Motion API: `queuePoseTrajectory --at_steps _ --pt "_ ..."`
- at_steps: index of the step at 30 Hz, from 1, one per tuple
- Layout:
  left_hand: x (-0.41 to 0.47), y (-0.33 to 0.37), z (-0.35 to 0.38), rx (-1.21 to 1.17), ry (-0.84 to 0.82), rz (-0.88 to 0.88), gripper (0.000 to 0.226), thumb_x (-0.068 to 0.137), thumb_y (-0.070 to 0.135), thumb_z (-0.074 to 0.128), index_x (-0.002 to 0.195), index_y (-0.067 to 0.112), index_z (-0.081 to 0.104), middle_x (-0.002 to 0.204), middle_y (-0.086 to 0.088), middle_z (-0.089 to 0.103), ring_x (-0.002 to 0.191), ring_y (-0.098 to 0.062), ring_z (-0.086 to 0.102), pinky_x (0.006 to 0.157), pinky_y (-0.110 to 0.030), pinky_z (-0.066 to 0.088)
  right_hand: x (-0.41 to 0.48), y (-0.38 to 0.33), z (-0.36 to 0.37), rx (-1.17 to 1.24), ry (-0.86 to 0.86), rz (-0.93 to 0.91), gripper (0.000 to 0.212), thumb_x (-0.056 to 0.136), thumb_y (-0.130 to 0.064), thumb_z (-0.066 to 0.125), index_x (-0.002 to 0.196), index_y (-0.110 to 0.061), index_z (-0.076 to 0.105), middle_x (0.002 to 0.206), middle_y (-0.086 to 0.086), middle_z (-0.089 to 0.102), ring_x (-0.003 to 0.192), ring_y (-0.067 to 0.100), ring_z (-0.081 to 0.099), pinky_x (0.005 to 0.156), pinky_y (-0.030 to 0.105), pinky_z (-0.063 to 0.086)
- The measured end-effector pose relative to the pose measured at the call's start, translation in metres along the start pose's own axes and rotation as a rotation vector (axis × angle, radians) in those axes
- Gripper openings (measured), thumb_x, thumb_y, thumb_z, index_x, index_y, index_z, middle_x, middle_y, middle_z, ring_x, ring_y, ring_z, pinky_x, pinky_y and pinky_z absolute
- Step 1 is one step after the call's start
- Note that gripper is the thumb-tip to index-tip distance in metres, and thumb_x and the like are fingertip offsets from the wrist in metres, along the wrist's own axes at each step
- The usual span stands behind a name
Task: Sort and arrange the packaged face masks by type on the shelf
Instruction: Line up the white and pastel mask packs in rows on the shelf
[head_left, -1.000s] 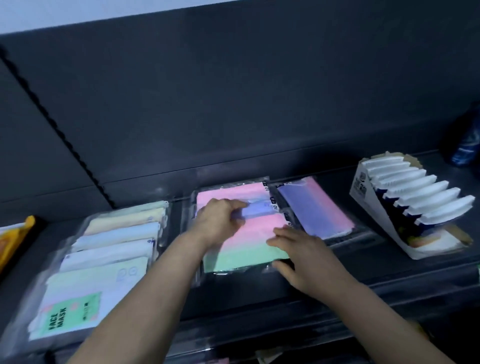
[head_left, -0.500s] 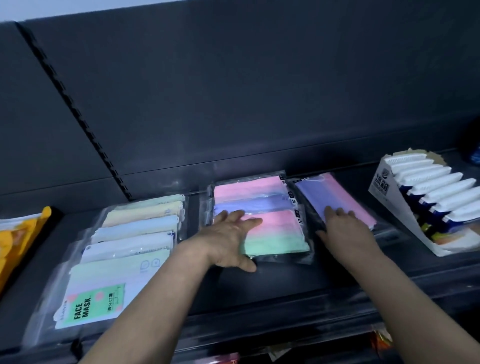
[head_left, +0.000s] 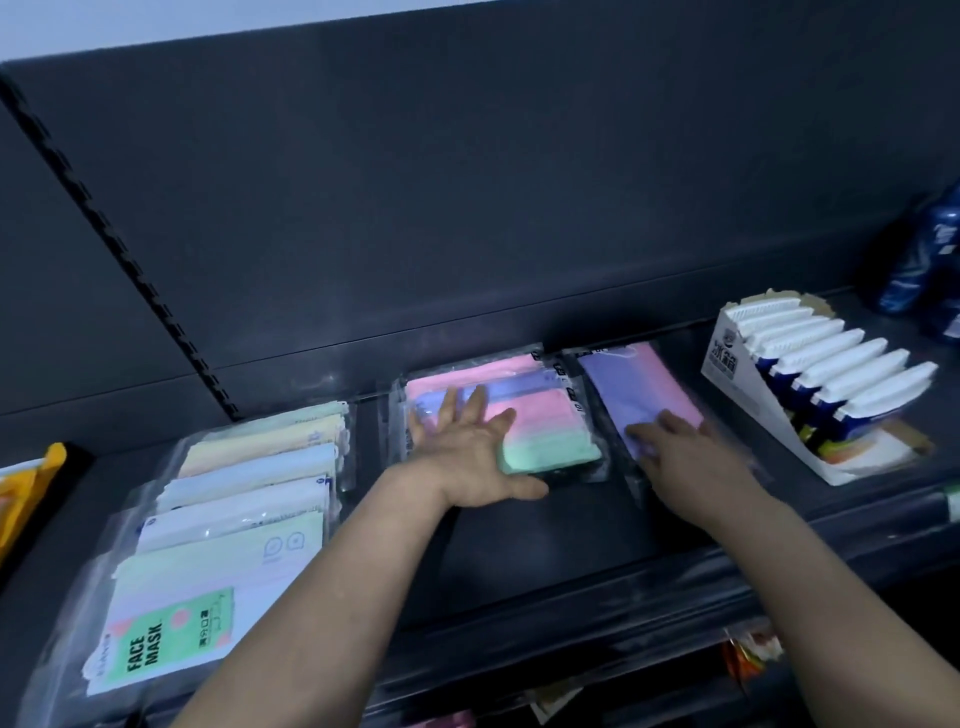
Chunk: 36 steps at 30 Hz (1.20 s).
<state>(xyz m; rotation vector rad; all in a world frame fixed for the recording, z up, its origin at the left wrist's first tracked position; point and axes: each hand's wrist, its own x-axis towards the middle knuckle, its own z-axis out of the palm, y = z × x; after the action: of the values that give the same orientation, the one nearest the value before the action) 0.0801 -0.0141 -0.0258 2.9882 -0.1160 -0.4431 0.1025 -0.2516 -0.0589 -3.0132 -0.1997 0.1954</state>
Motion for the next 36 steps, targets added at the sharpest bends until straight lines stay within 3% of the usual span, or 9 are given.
queuePoseTrajectory --at_steps 3,6,13,17,20,26,29,32,36 --pt "0.010 0.034 0.001 -0.199 0.232 0.102 0.068 0.085 0.059 0.057 0.142 0.025 0.044 0.152 -0.004 0.037 0.142 -0.024 0.028 0.112 -0.043 0.028 -0.023 0.005 0.001 -0.082 0.057 0.048 0.042 0.094 -0.052 0.032 0.134 -0.039 0.036 0.135 -0.002 0.042 0.112 0.033 0.043 0.085 0.040 0.043" --pt "0.024 0.069 0.002 -0.420 0.302 0.136 0.024 0.091 0.032 0.056 0.099 0.011 0.065 0.102 -0.010 0.068 0.104 -0.029 0.060 0.079 -0.031 0.045 -0.037 0.009 0.001 -0.113 0.164 0.069 0.038 0.095 -0.046 0.035 0.130 -0.032 0.043 0.124 0.002 0.047 0.105 0.030 0.043 0.076 0.036 0.043" --pt "0.043 0.128 0.007 -0.387 0.098 0.045 0.024 0.087 0.012 0.052 0.108 0.003 0.060 0.117 -0.018 0.064 0.105 -0.033 0.061 0.072 -0.028 0.042 -0.048 0.033 0.019 0.126 0.298 0.056 0.040 0.085 -0.009 0.050 0.124 -0.018 0.057 0.124 0.017 0.054 0.105 0.042 0.049 0.084 0.045 0.045" --pt "0.047 0.144 0.000 -0.890 0.012 -0.037 0.008 0.086 0.013 0.066 0.087 0.015 0.058 0.080 -0.002 0.063 0.064 -0.015 0.055 0.053 -0.023 0.040 -0.051 0.049 0.018 0.089 0.352 0.096 0.026 0.086 -0.017 0.054 0.109 -0.017 0.065 0.112 0.014 0.062 0.093 0.041 0.056 0.076 0.044 0.047" --pt "0.042 0.159 0.003 -0.984 -0.073 -0.035 0.008 0.084 0.011 0.070 0.090 0.011 0.064 0.063 0.003 0.053 0.041 -0.003 0.047 0.037 -0.015 0.032 -0.049 0.061 0.015 0.137 0.399 0.120 0.032 0.089 -0.028 0.042 0.108 -0.019 0.066 0.110 0.011 0.064 0.092 0.039 0.058 0.076 0.044 0.048" --pt "0.048 0.114 -0.017 -0.720 0.126 -0.029 0.015 0.066 0.019 0.056 0.079 0.011 0.060 0.082 -0.013 0.067 0.073 -0.028 0.064 0.063 -0.036 0.051 -0.044 0.034 -0.007 0.250 0.444 -0.047 0.024 0.093 -0.033 0.046 0.106 -0.026 0.065 0.094 0.001 0.065 0.086 0.025 0.061 0.063 0.035 0.048" --pt "0.037 0.046 -0.043 -0.391 -0.012 -0.004 0.018 0.085 0.010 0.057 0.097 0.022 0.064 0.084 -0.002 0.059 0.077 -0.020 0.052 0.069 -0.029 0.042 -0.038 0.007 -0.008 0.298 0.463 -0.256 0.013 0.084 -0.023 0.062 0.095 -0.024 0.070 0.085 -0.004 0.066 0.080 0.021 0.059 0.059 0.031 0.049" --pt "0.019 0.002 -0.046 -0.268 -0.167 -0.009 0.042 0.089 0.011 0.065 0.129 0.021 0.058 0.099 0.003 0.056 0.090 -0.013 0.051 0.083 -0.020 0.039 -0.032 -0.023 0.002 0.255 0.429 -0.459 0.026 0.073 -0.030 0.072 0.099 -0.028 0.068 0.102 -0.006 0.065 0.095 0.018 0.055 0.074 0.029 0.045" --pt "0.018 -0.024 -0.018 -0.437 -0.009 0.006 0.051 0.078 0.010 0.078 0.124 0.024 0.063 0.079 0.008 0.056 0.074 -0.009 0.056 0.074 -0.017 0.043 -0.030 -0.051 0.020 0.123 0.197 -0.636 0.055 0.064 -0.055 0.070 0.115 -0.036 0.061 0.130 -0.003 0.058 0.122 0.018 0.052 0.094 0.037 0.040"
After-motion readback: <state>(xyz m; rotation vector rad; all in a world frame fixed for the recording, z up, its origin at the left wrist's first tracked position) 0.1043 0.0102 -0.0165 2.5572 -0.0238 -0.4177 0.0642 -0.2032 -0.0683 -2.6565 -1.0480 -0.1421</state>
